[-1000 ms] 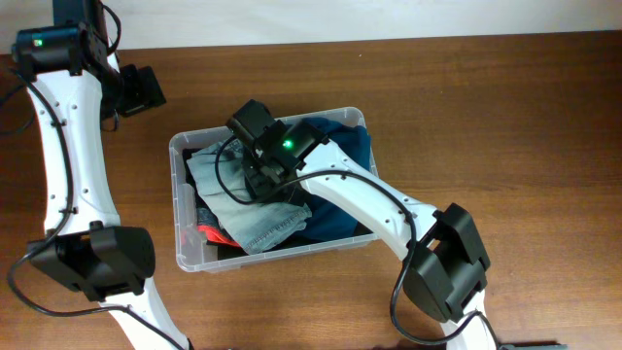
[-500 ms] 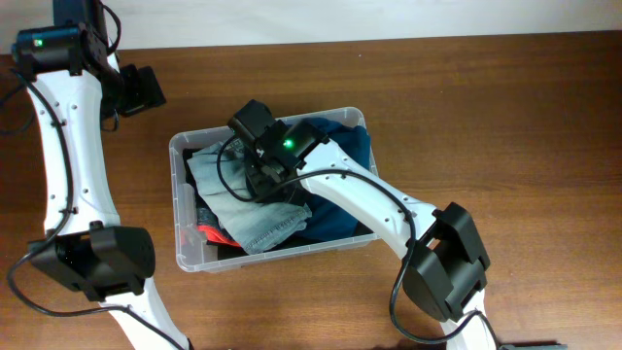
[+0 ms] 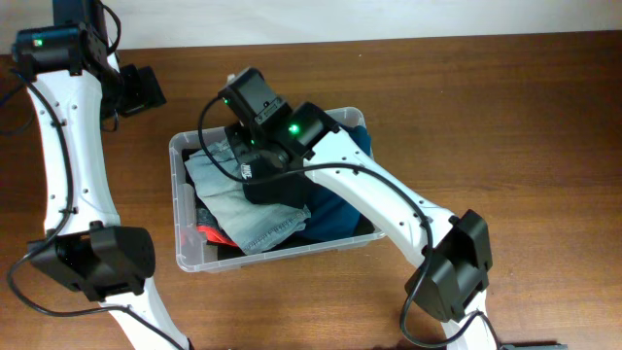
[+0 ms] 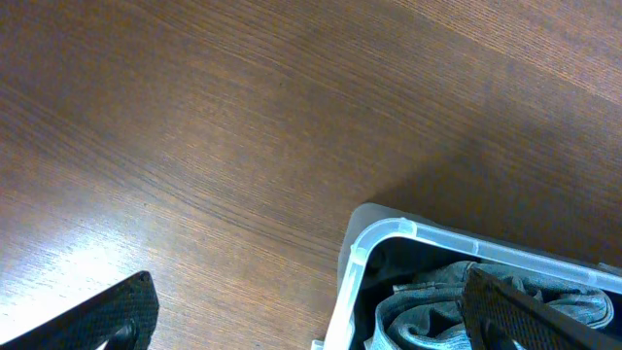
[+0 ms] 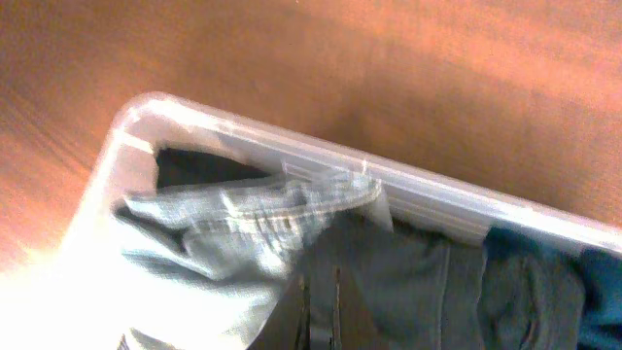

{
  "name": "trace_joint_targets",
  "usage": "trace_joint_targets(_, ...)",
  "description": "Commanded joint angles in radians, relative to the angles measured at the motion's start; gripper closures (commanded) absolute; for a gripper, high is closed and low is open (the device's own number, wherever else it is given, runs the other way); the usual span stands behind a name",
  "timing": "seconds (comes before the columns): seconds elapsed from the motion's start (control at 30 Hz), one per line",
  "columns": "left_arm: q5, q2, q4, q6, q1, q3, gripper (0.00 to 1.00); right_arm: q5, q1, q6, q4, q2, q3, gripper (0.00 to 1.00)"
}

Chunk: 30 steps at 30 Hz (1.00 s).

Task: Pack container
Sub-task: 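Press the black garment and jeans down inside the container with the right gripper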

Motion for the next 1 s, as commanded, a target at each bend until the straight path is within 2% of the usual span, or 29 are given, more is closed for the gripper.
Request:
trace_joint_targets(0.0, 0.007, -0.008, -0.001, -0.010, 0.005, -0.003, 0.01, 0.034, -0.015, 0.008, 0.016, 0.002, 0.011, 0.96)
trace_joint_targets(0.6, 0.007, -0.008, -0.001, -0.010, 0.005, -0.003, 0.01, -0.008, -0.029, 0.069, -0.054, 0.244, 0.010, 0.96)
trace_joint_targets(0.97, 0.007, -0.008, -0.001, -0.010, 0.005, -0.003, 0.00, 0.011, -0.028, 0.062, -0.094, 0.144, 0.047, 0.96)
